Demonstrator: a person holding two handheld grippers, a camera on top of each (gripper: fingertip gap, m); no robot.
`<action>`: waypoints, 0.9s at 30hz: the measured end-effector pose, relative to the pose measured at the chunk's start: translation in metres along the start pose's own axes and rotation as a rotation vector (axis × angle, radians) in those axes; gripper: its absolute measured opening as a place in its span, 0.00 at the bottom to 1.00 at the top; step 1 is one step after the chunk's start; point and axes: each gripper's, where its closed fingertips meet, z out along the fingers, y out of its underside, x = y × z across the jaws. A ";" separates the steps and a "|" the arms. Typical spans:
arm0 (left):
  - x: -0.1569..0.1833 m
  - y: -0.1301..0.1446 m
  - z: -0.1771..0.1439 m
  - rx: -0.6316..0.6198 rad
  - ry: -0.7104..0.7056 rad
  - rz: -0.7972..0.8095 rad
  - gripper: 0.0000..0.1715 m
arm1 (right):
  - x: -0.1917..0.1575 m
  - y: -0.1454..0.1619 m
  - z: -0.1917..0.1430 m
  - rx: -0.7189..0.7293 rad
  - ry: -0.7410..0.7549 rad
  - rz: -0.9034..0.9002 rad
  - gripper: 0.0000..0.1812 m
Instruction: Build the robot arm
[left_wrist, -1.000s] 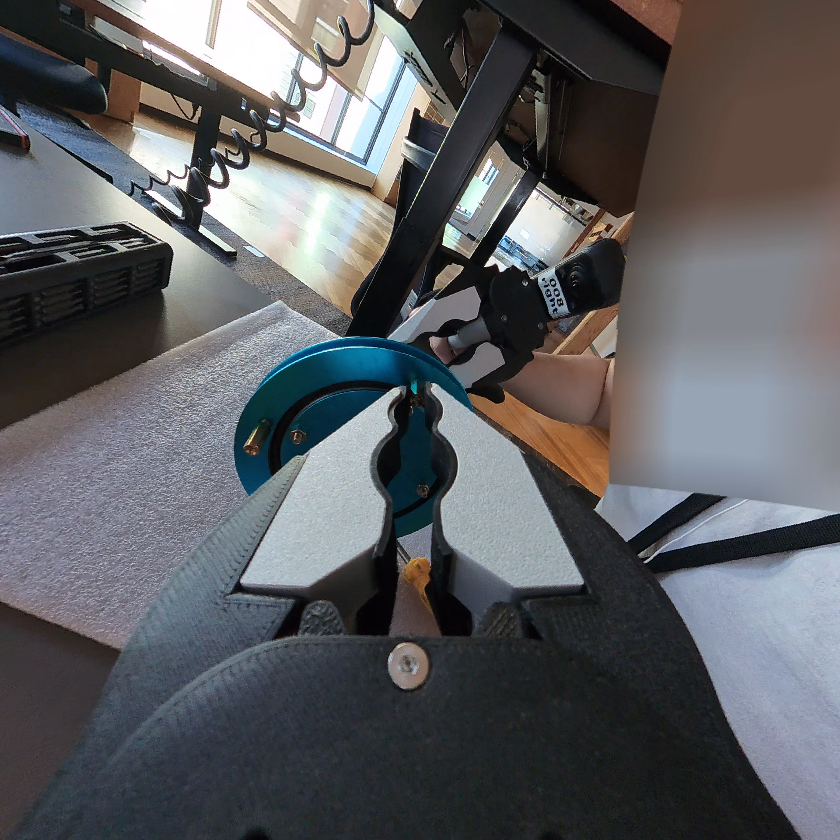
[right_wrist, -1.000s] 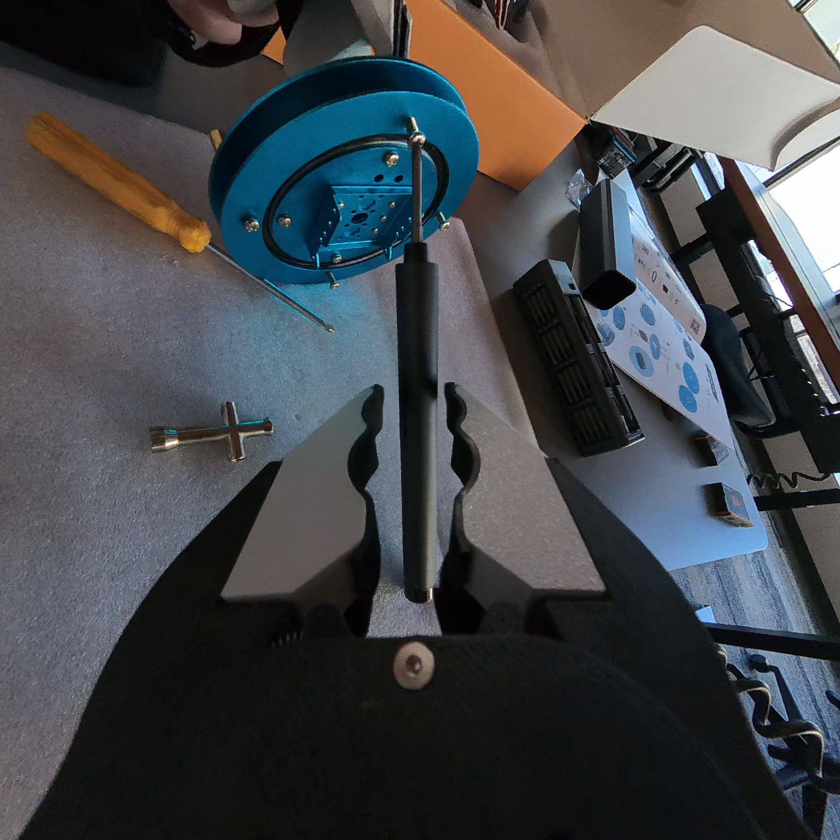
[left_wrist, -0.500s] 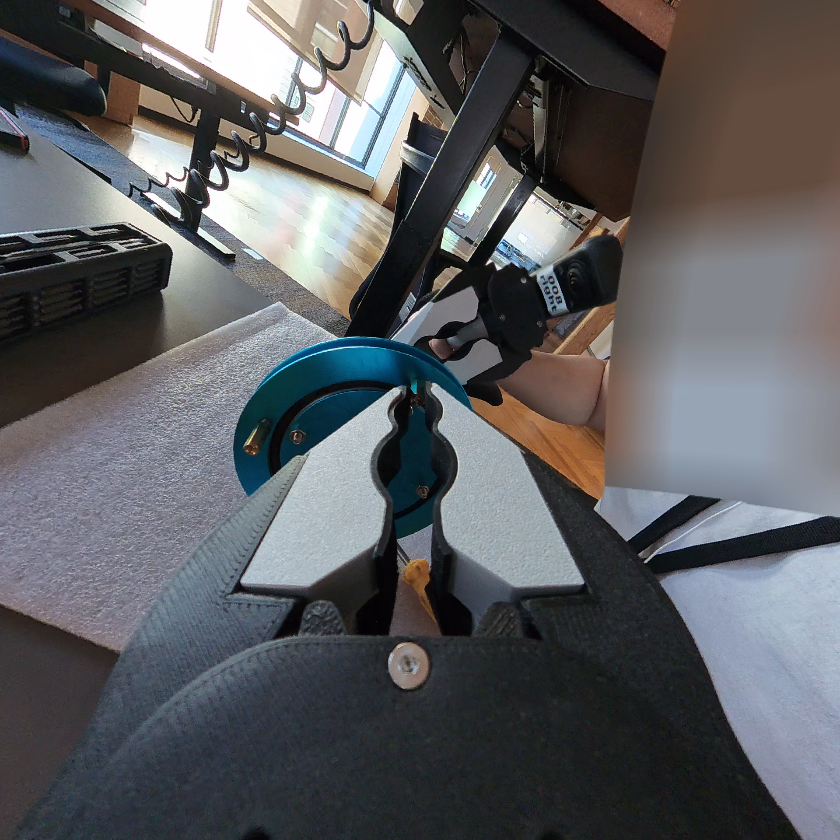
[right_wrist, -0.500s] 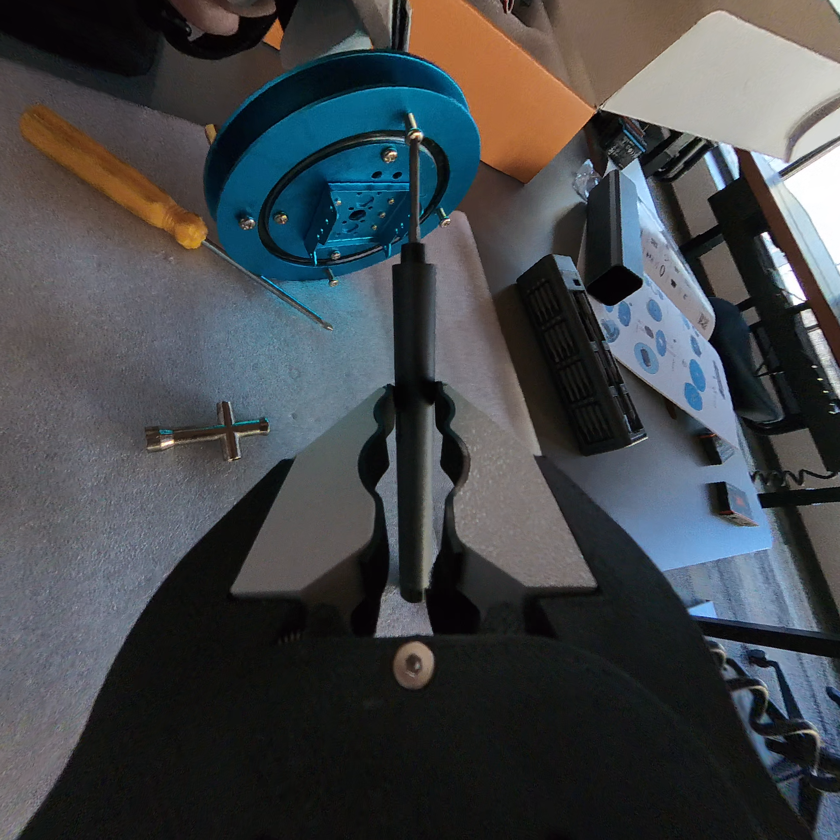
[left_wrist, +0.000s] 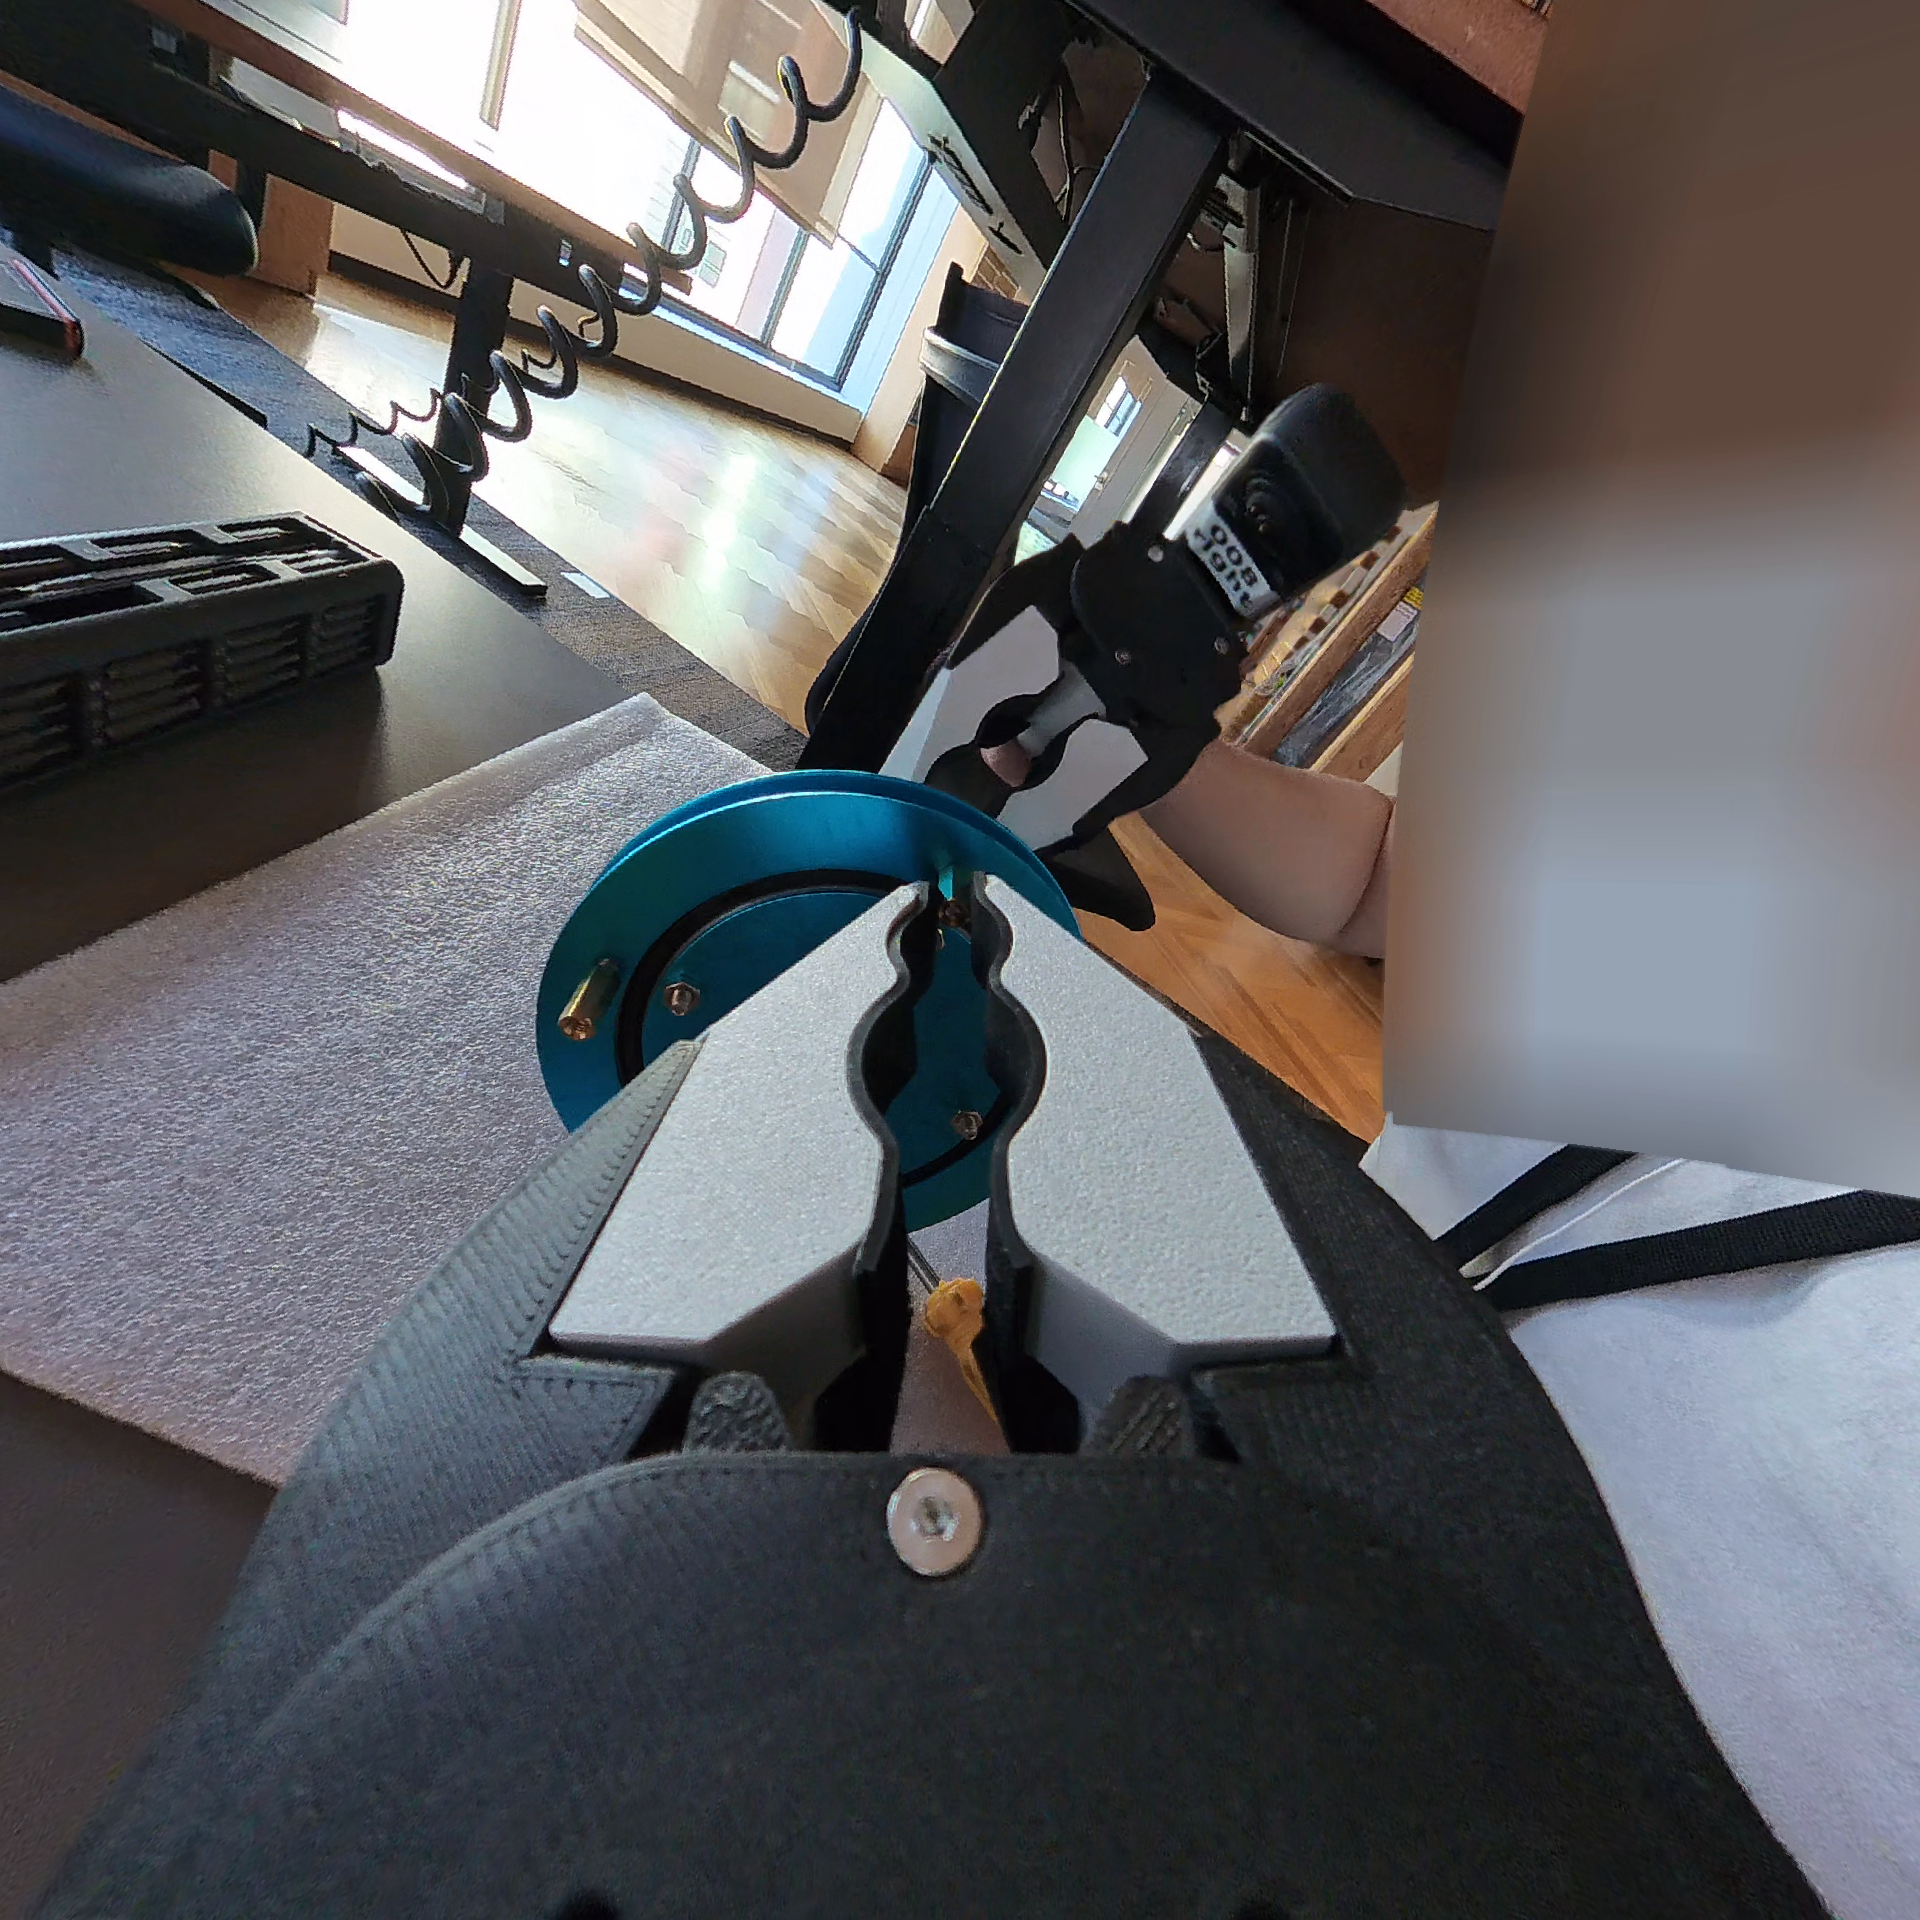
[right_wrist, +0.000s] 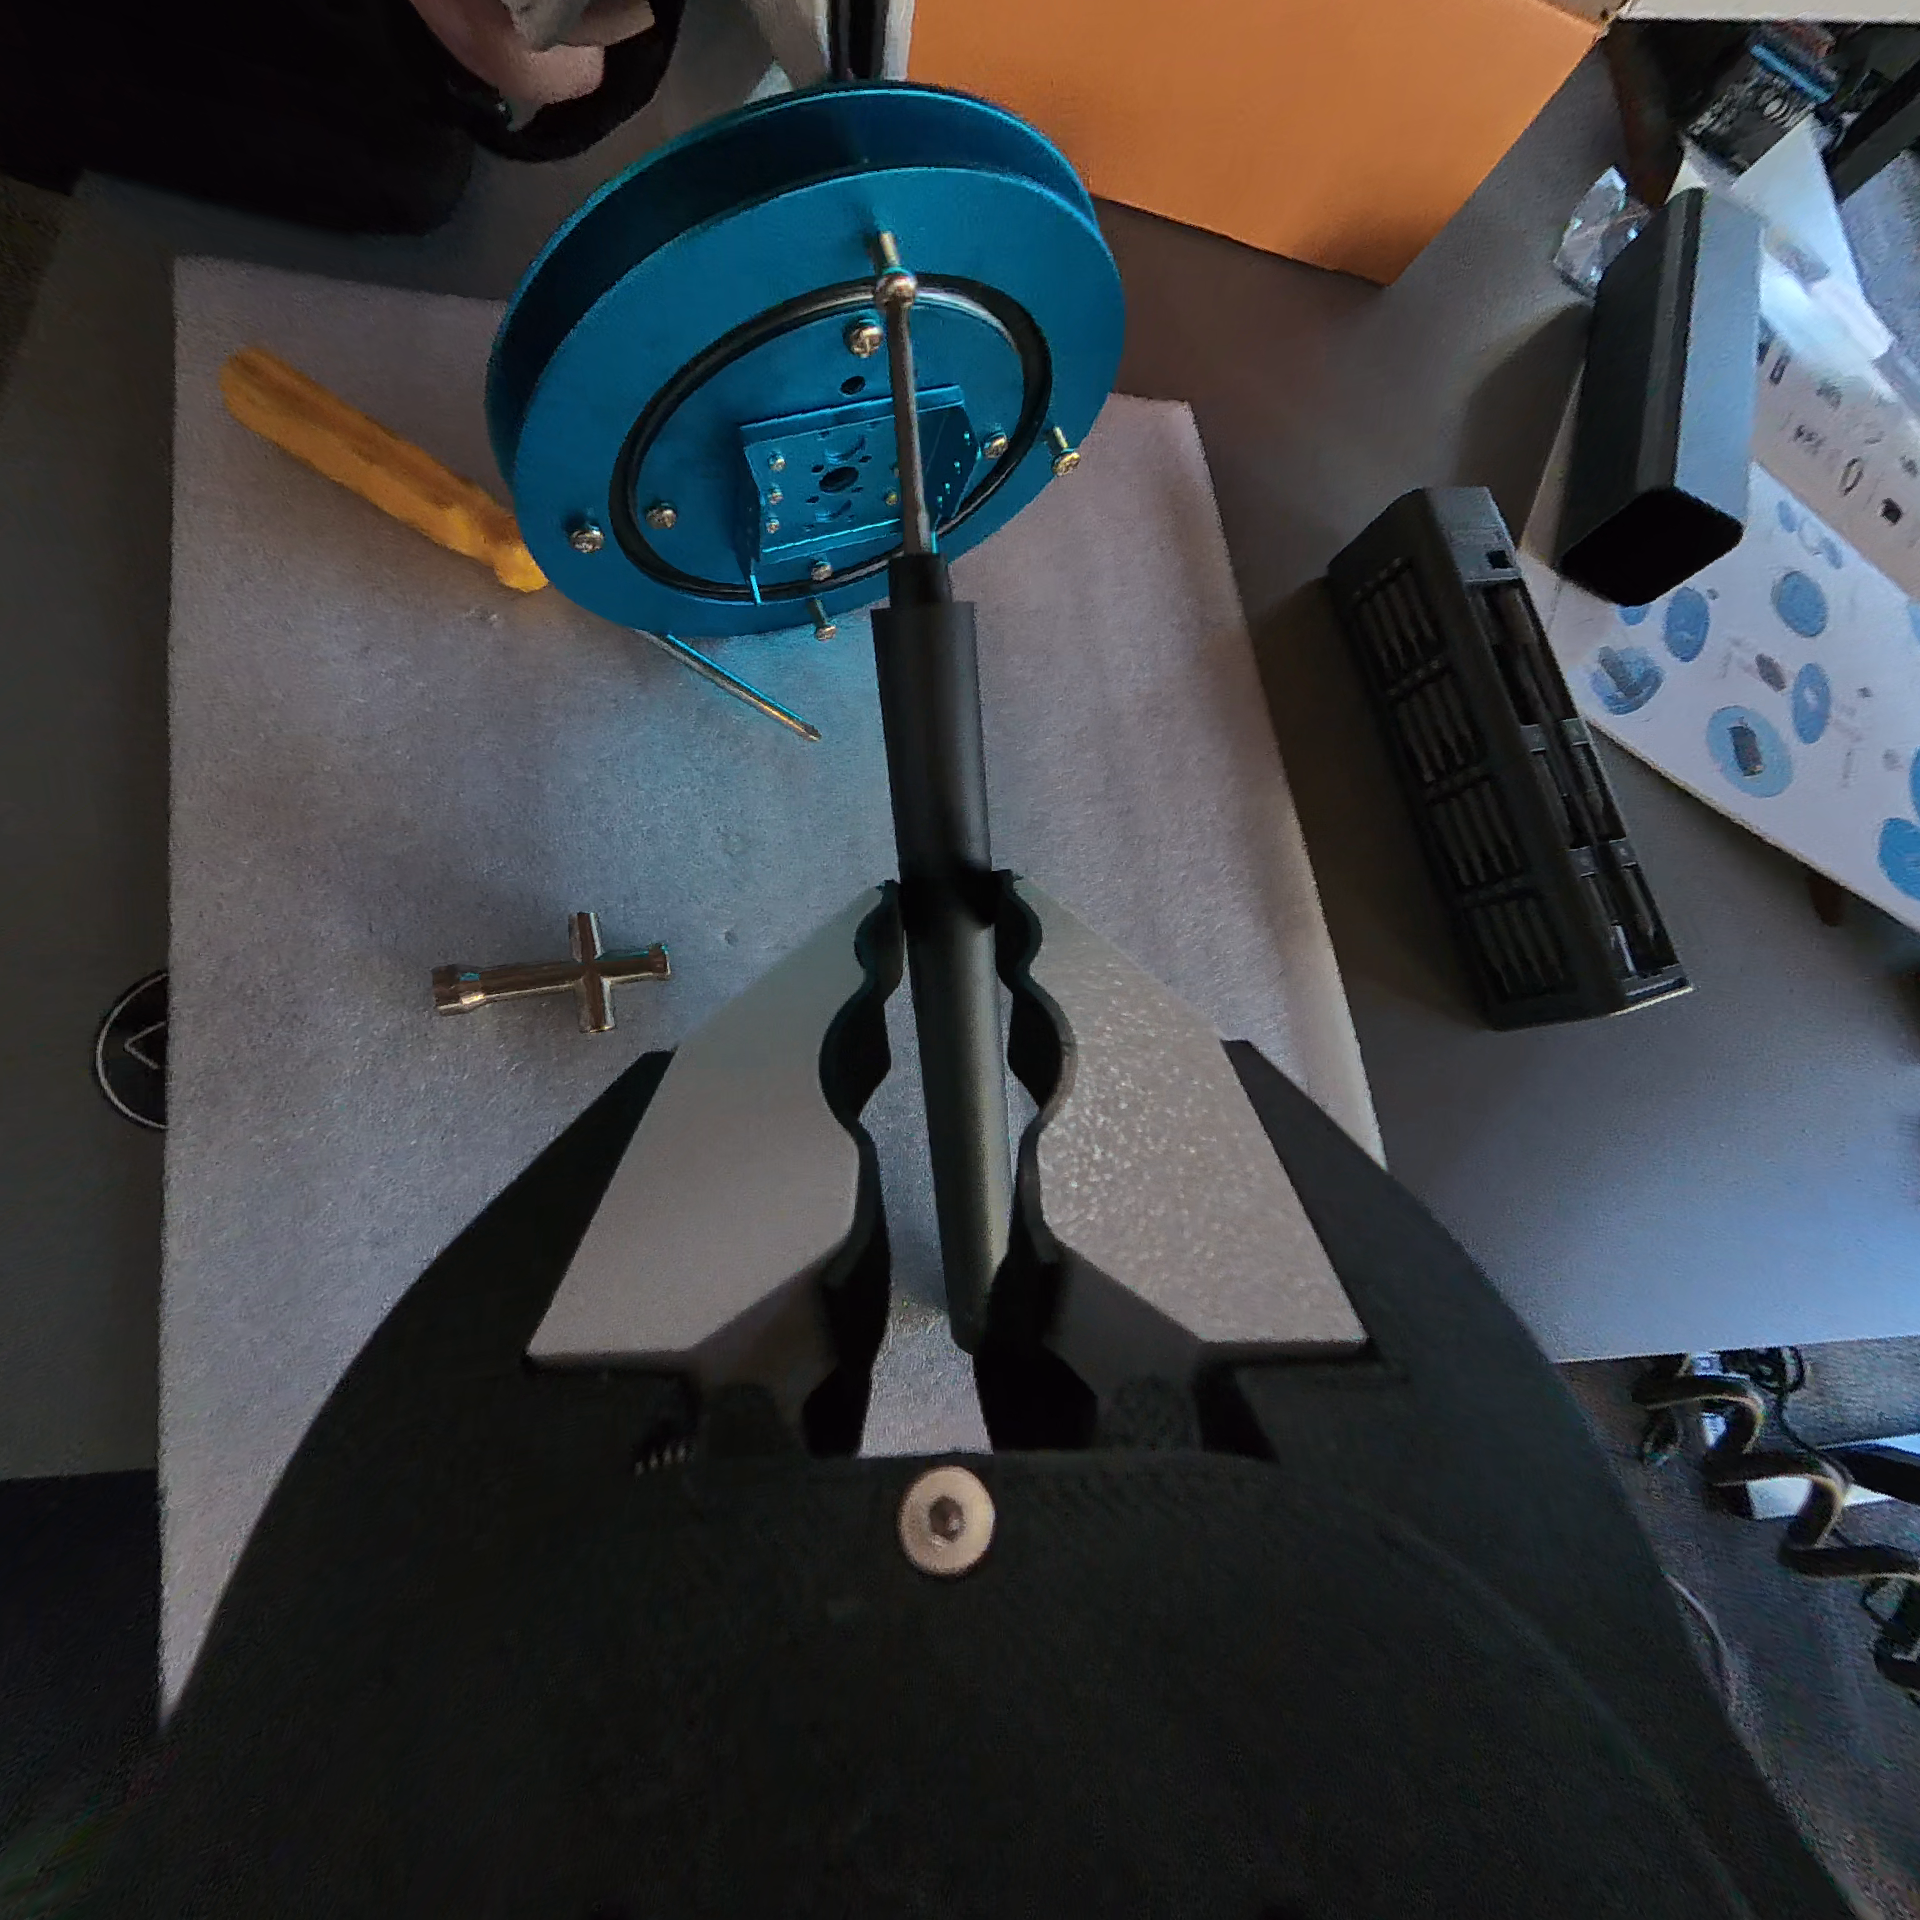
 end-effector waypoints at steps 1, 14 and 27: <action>0.000 0.000 0.000 0.001 -0.001 0.001 0.03 | 0.000 0.000 0.000 -0.001 -0.009 0.011 0.09; 0.001 0.001 0.000 0.000 0.006 0.002 0.03 | 0.008 -0.001 -0.002 -0.093 0.153 -0.161 0.08; 0.002 0.001 -0.001 0.002 0.002 0.007 0.03 | 0.020 -0.006 -0.014 -0.219 0.370 -0.358 0.09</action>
